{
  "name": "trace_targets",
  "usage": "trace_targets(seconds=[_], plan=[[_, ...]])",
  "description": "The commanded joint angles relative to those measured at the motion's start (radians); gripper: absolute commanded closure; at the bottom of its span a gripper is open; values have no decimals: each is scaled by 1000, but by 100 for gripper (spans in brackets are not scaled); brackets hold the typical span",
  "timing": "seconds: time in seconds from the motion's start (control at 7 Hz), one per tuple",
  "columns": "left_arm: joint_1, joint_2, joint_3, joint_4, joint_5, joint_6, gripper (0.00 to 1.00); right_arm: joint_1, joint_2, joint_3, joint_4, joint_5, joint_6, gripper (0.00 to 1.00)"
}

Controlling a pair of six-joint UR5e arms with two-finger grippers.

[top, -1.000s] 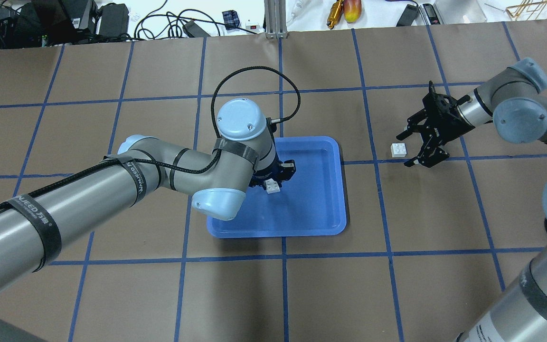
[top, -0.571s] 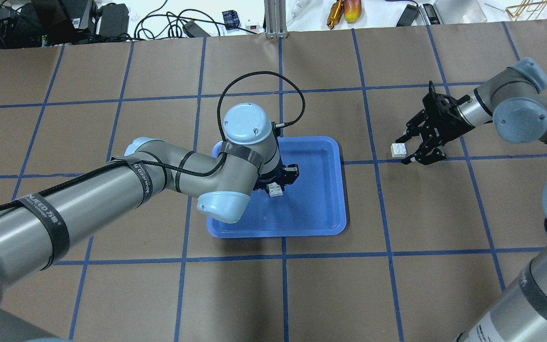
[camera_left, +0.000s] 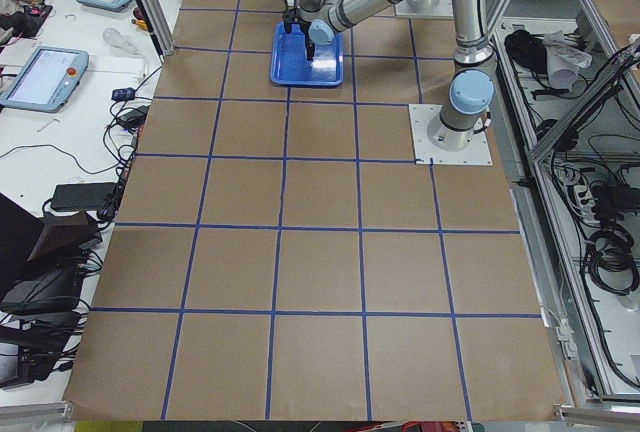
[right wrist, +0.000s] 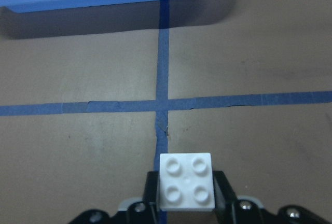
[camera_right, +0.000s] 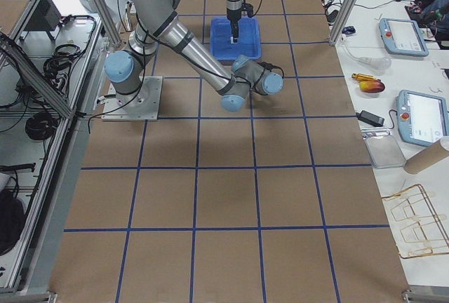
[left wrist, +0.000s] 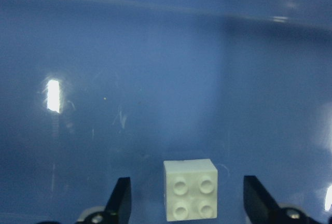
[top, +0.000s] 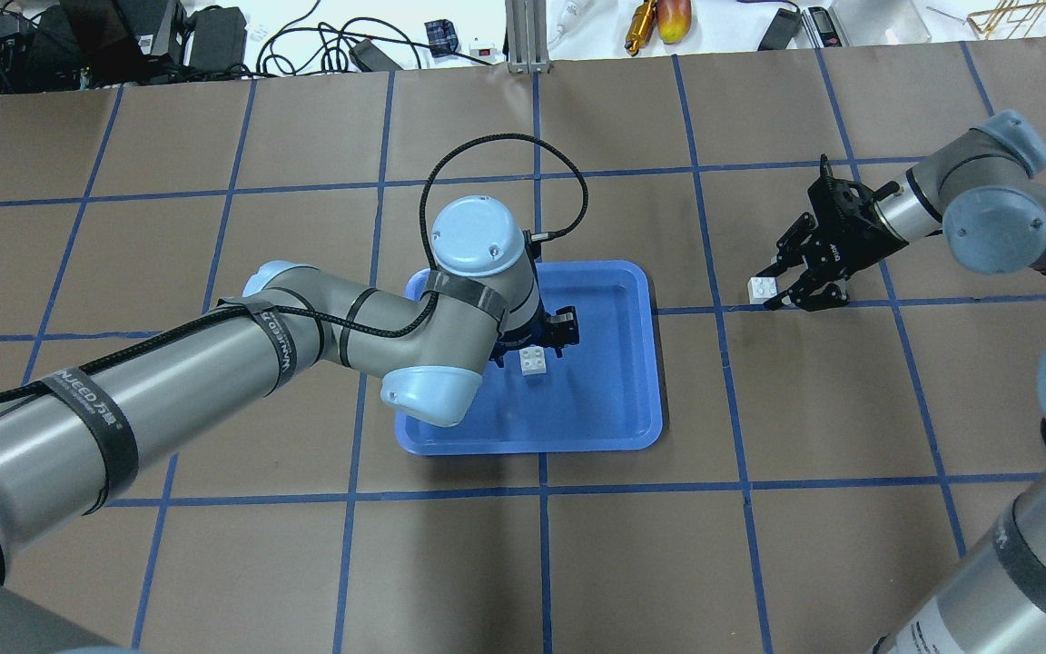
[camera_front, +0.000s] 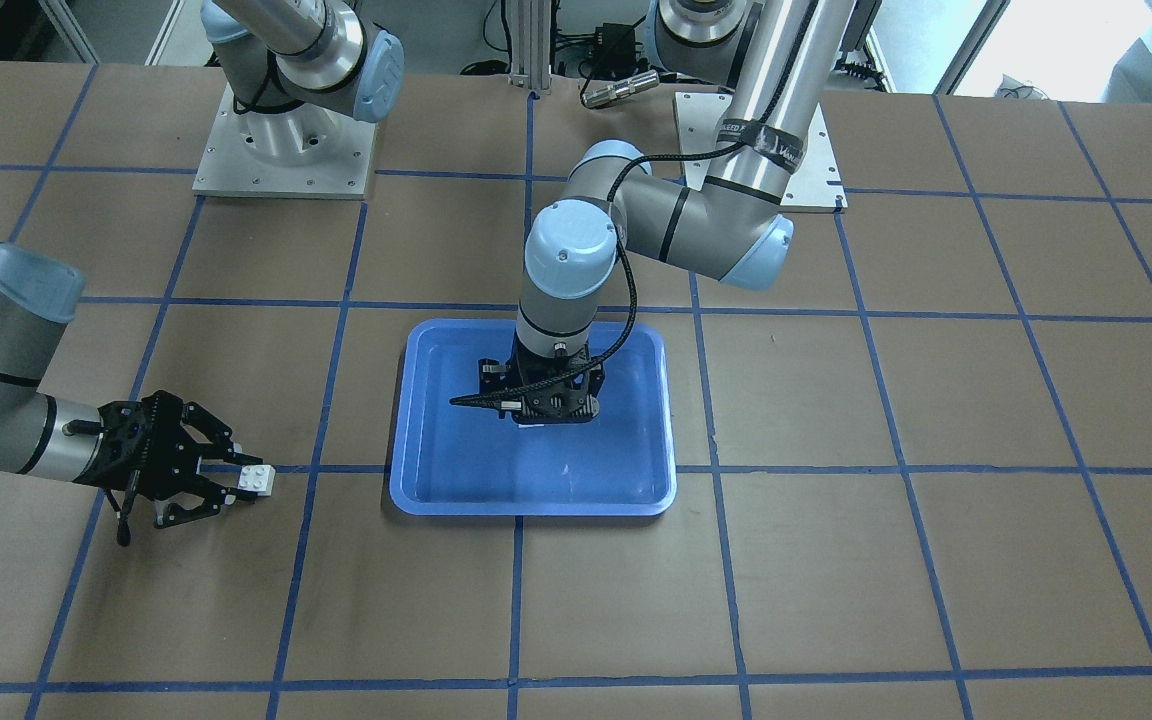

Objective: Assemble white blocks and place on blue tray

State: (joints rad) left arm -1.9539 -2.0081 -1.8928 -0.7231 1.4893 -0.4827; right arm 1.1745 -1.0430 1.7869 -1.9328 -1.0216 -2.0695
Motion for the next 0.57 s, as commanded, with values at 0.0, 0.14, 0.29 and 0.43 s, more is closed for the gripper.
trace_targets(seconds=[0.0,0.14,0.29,0.43], plan=[[19,37,26,-5,18,60,33,14,-6,-3,0,-9,-4,95],[70,54,23,-6,8,64,40,23,-18,-1,3,-11,-1,100],[122,63,20,-9,-47,67,55,25,-59,-1,14,-12,2,100],[151,72,18,-9,-82,75,81,39,-93,0,23,-6,78,100]])
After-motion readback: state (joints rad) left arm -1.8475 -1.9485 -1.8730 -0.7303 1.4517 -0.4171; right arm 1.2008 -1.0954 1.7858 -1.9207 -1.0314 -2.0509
